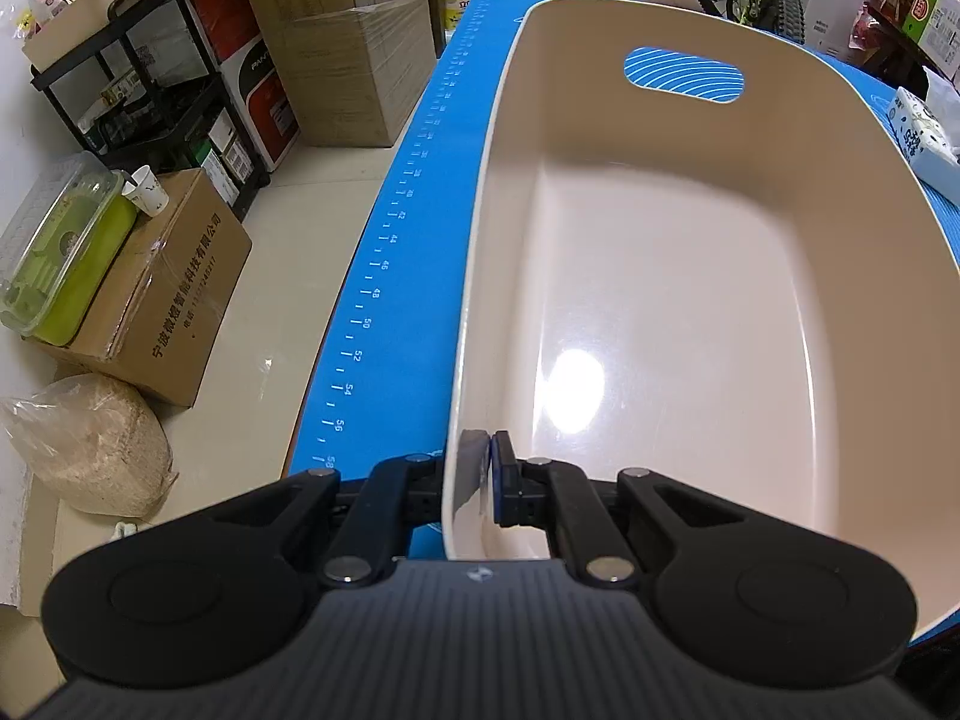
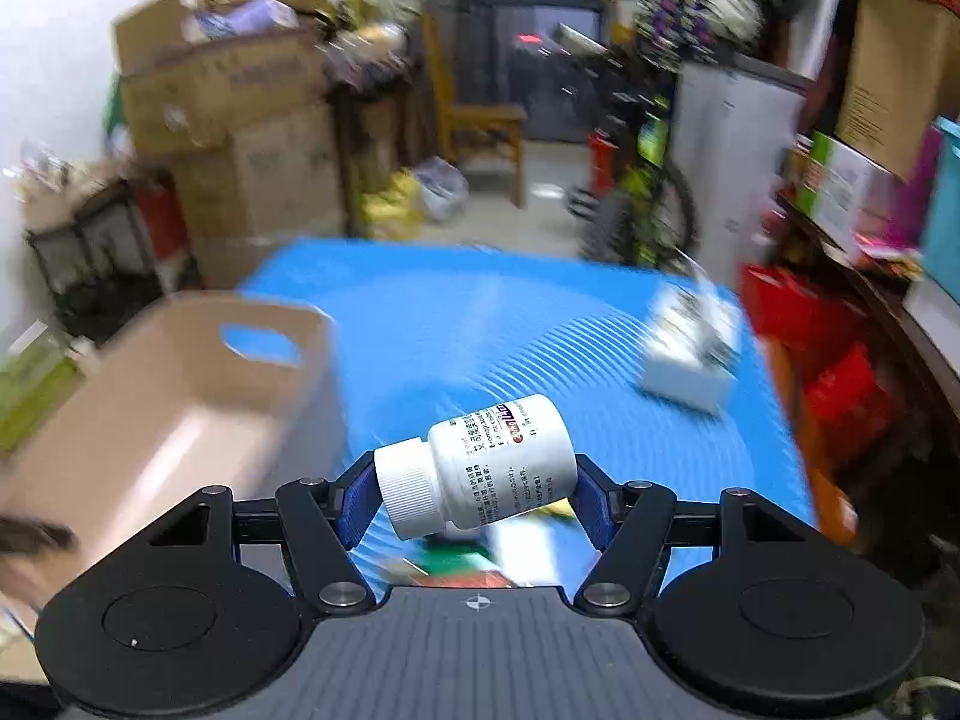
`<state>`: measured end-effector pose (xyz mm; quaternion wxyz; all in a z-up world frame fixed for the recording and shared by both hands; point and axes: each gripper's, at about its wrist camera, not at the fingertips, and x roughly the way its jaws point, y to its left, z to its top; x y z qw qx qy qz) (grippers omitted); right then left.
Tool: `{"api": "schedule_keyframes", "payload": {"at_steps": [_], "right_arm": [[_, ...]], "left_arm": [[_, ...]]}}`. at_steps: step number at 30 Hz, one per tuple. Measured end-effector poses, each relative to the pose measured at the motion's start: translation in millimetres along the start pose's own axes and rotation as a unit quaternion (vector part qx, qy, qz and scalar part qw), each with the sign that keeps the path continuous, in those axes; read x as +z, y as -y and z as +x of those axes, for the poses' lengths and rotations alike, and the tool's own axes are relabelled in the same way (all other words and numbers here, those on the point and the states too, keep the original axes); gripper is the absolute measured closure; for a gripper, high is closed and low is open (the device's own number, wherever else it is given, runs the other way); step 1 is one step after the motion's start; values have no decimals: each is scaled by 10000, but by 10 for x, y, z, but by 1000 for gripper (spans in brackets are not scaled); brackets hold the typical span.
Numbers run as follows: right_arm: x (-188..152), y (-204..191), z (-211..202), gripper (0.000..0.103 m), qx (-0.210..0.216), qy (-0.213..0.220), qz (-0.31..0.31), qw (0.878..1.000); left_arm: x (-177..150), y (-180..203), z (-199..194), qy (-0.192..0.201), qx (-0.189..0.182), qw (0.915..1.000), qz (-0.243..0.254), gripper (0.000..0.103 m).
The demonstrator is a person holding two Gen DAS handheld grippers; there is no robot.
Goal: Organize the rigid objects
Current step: 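Grasp the white pill bottle with the right gripper and lift it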
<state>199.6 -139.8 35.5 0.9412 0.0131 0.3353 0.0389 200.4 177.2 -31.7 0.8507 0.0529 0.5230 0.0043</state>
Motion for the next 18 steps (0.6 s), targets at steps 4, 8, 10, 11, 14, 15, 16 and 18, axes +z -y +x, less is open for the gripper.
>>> {"api": "schedule_keyframes", "payload": {"at_steps": [4,8,10,11,14,15,16,18], "right_arm": [[217,-472,101,34,427,70,-253,9987],[260,-914,314,34,714,-97,-534,9960],[235,-1110,445,34,839,-302,-638,9940],[222,-1195,479,34,872,-363,-701,9931],[154,-1456,622,34,899,-587,-947,9897],[128,-1529,680,34,899,-692,-1014,9884],[93,-1589,714,34,892,-788,-1067,9871],[37,-1691,849,34,834,-1037,-1201,9838]], "left_arm": [[6,-7,5,-1,0,10000,4,93],[5,4,5,-11,3,10000,18,93],[8,-5,6,-20,-5,10000,17,93],[8,-14,7,-24,-11,10000,13,93],[9,-15,6,-29,-22,10000,11,93],[10,-13,7,-30,-20,10000,10,93],[11,-13,7,-30,-21,10000,8,93],[13,-10,10,-32,-25,10000,4,93]]}}
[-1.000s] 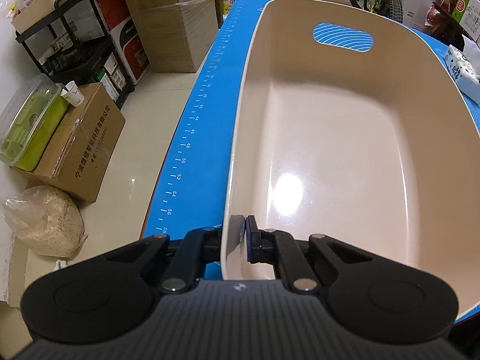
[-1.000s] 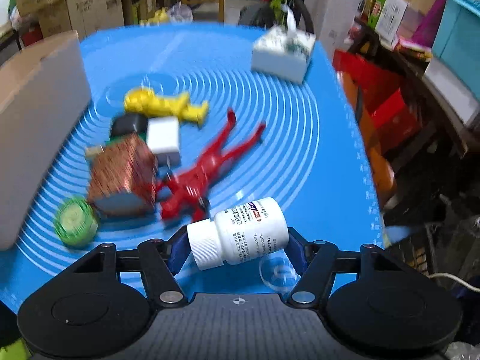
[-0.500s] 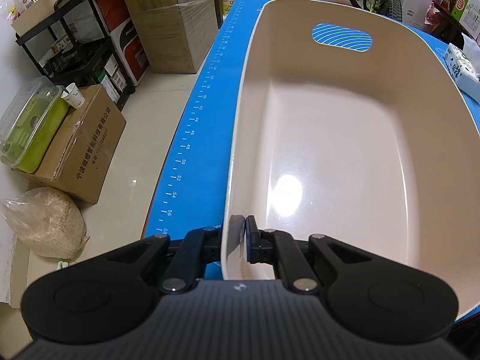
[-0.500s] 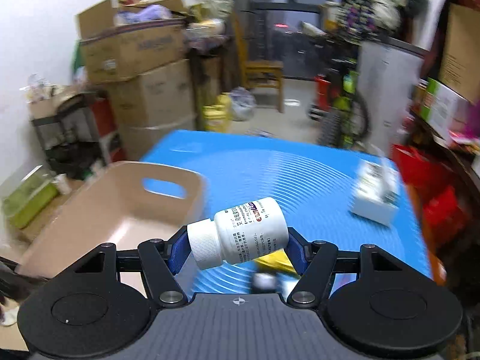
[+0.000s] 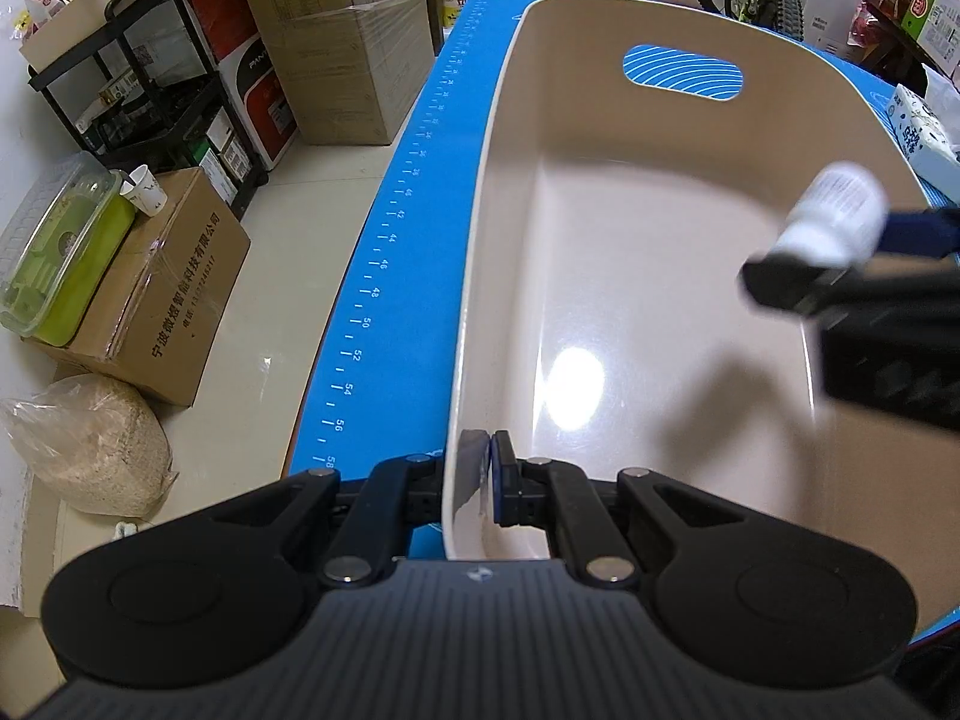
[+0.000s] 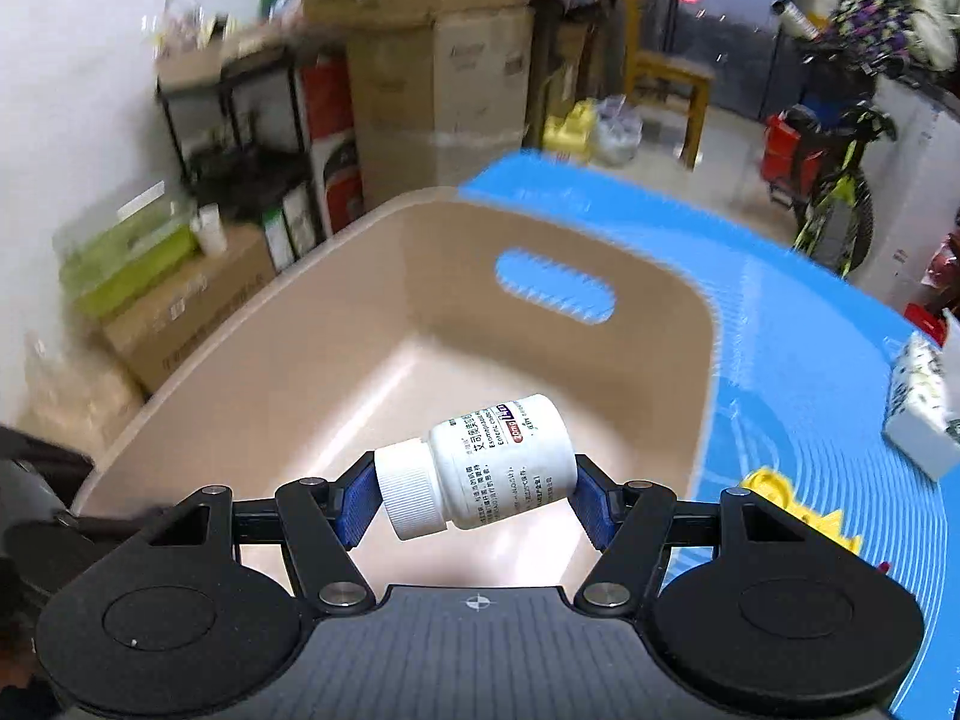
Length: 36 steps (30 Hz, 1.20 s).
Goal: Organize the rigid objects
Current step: 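Grasp the white pill bottle with the right gripper and lift it, then carry the pill bottle into the basket and open the right gripper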
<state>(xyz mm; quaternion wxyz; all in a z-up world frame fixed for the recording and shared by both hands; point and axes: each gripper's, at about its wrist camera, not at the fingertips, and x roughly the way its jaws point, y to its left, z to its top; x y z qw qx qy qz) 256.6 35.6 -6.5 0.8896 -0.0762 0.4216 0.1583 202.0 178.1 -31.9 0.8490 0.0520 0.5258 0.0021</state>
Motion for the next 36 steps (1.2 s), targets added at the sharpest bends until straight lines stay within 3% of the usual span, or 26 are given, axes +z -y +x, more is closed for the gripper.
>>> {"api": "schedule_keyframes", "payload": {"at_steps": [3,6,11,18,25,31,36], "right_arm": [[-10,-116,200,34,-66,-379,-151,9991],[-77,-205,236,34,-315,-474,-469,9973],[-2,-205,236,34,-155,-530,-301,9980],[47,-21,-95,23,19,-69,-93,9999],[84,320,-522,21,-23,369,277,9989],[-167,794,-827,20,-308,550,753,9952],[-517,1078,-848,20,-666,360,861,9934]], "left_arm": [[1,3,2,1,-8,10000,3,94],[0,5,6,0,-8,10000,8,94],[2,7,6,0,-7,10000,3,94],[0,9,8,3,-2,10000,8,93],[2,12,10,1,1,10000,5,93],[2,14,10,1,1,10000,5,93],[1,15,10,1,4,10000,5,93]]}}
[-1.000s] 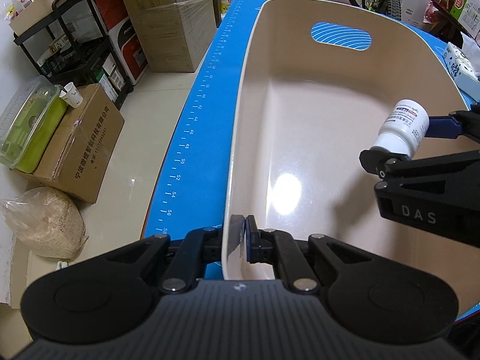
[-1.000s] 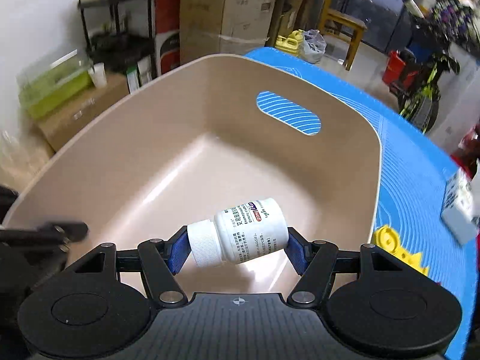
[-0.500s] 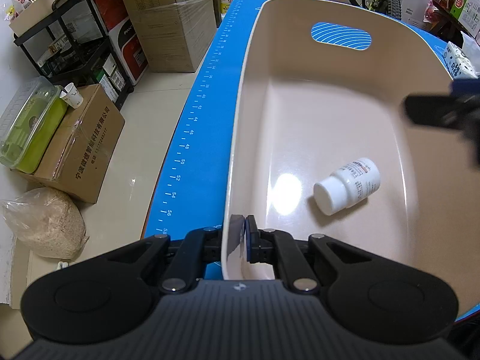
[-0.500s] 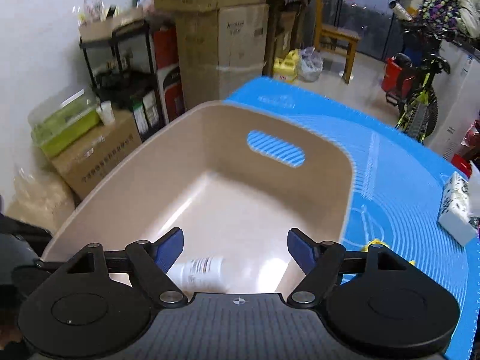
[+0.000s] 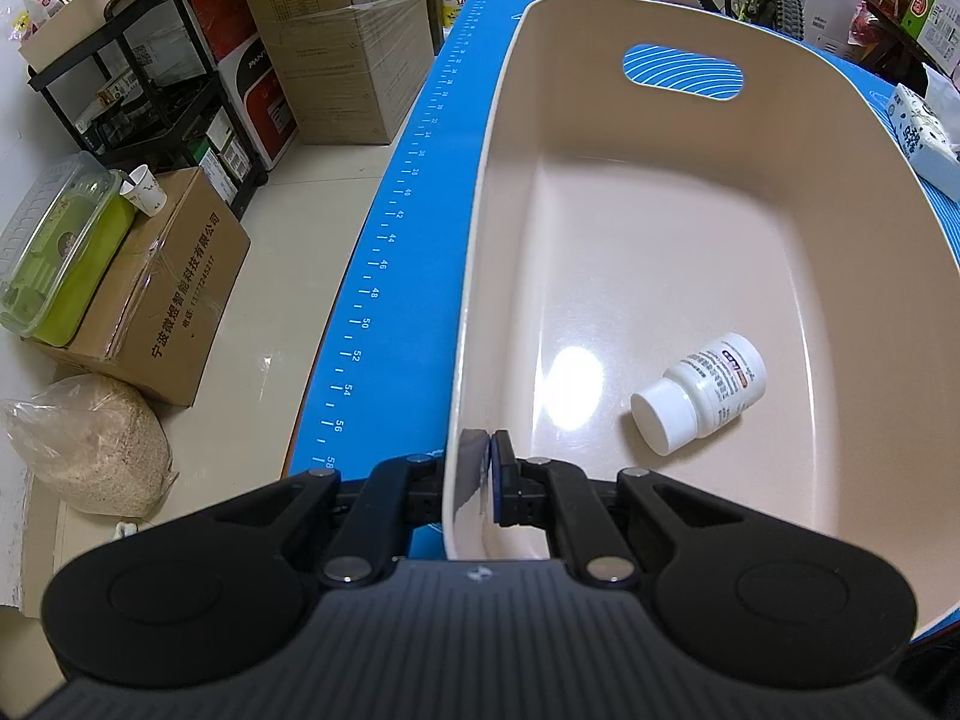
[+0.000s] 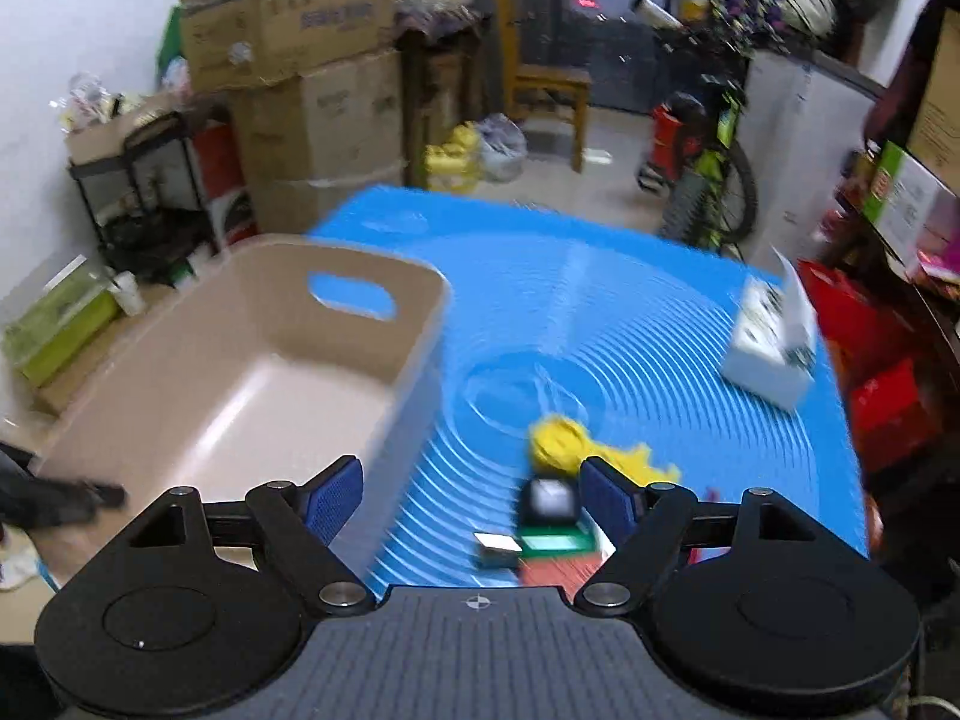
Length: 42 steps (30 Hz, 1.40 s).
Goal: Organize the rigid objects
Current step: 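Carry the pill bottle into the basket and open the right gripper, then grasp the green round ointment tin with the right gripper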
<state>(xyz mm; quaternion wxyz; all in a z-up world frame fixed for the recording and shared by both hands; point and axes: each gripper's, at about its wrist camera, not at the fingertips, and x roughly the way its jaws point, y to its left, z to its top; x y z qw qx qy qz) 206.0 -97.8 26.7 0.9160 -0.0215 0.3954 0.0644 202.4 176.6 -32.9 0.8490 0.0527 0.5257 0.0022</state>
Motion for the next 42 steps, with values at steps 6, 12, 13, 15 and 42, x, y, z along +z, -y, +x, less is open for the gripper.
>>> {"api": "schedule_keyframes", "payload": {"at_steps": [6,12,13,15,42], "right_arm": [[-440,250,212,21,-162,-531,273,9981],[-818,208,441,21,-29,-938,595,9938],[-883,188,475,21,-10,-989,589,9934],[-960,133,540,21,-6,-1055,560,9928],[-932,-54,450,48,-10,-558,385,9977]], "left_arm": [[-2,-13,0,-1,4,10000,0,93],[-1,-6,0,-2,3,10000,1,93],[-1,-12,0,-2,-1,10000,0,93],[-1,-6,1,-3,3,10000,1,93],[0,-2,3,-5,10,10000,-1,93]]}}
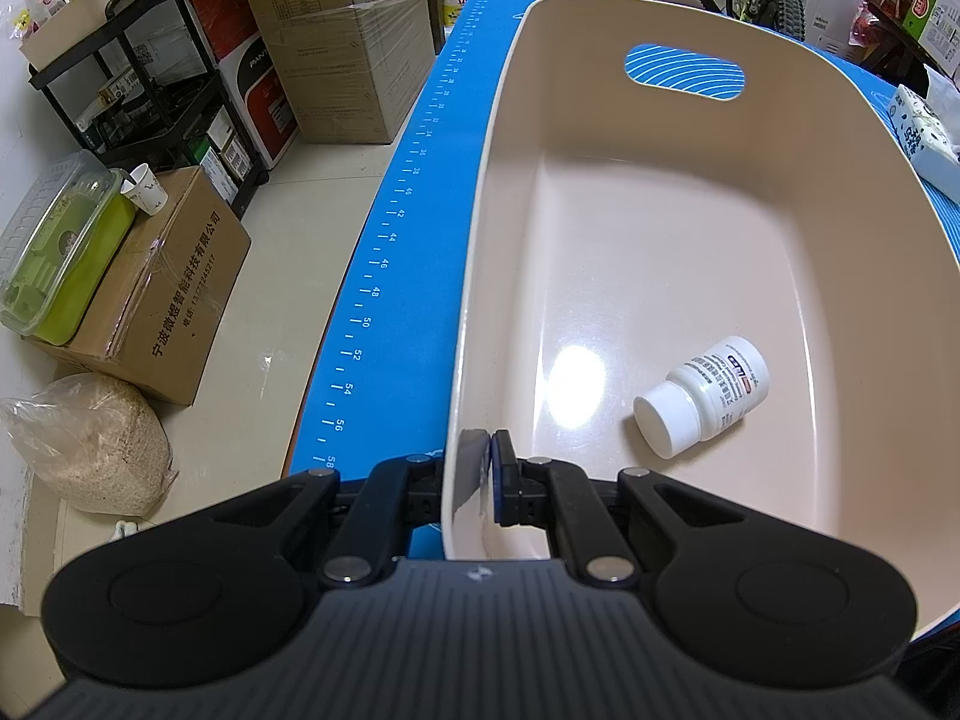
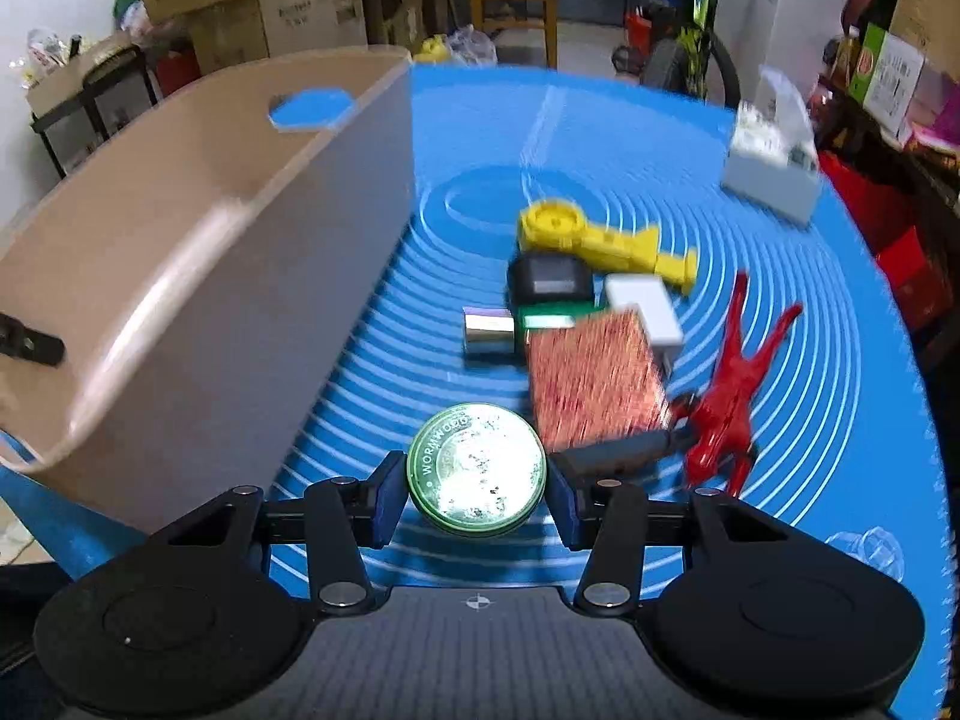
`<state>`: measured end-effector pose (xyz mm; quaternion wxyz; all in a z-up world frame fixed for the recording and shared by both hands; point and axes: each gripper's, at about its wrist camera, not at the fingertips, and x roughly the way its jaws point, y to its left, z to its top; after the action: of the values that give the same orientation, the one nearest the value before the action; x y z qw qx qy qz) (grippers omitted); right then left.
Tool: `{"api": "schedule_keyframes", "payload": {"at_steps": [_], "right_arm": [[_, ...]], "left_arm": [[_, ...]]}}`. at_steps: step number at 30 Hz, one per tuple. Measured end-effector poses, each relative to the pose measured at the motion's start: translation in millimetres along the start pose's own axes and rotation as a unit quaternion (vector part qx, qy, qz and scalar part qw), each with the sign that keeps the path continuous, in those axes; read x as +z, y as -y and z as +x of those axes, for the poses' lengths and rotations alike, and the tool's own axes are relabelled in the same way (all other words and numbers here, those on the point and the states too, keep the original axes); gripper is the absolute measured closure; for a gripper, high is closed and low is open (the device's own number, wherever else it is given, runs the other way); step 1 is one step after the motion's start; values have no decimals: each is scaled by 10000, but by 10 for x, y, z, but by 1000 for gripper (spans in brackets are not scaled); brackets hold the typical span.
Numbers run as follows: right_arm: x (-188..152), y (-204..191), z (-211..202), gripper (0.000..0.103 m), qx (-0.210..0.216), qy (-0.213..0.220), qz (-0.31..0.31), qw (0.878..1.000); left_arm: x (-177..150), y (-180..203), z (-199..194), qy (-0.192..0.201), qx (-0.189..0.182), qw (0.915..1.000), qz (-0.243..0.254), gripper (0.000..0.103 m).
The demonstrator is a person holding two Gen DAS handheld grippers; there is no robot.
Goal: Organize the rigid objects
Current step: 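Grasp the green round ointment tin with the right gripper, then carry the green tin into the basket and release it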
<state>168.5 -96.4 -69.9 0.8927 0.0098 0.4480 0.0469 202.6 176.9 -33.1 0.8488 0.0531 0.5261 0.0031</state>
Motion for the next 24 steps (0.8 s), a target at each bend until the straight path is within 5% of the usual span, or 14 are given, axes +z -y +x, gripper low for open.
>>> {"api": "schedule_keyframes", "payload": {"at_steps": [14,24], "right_arm": [[772,-314,-637,48,242,1198,-336,9919],[1188,-1078,-426,48,591,1201,-952,9864]], "left_arm": [[2,0,0,0,0,10000,1,93],[3,3,1,-3,-2,10000,1,93]]}}
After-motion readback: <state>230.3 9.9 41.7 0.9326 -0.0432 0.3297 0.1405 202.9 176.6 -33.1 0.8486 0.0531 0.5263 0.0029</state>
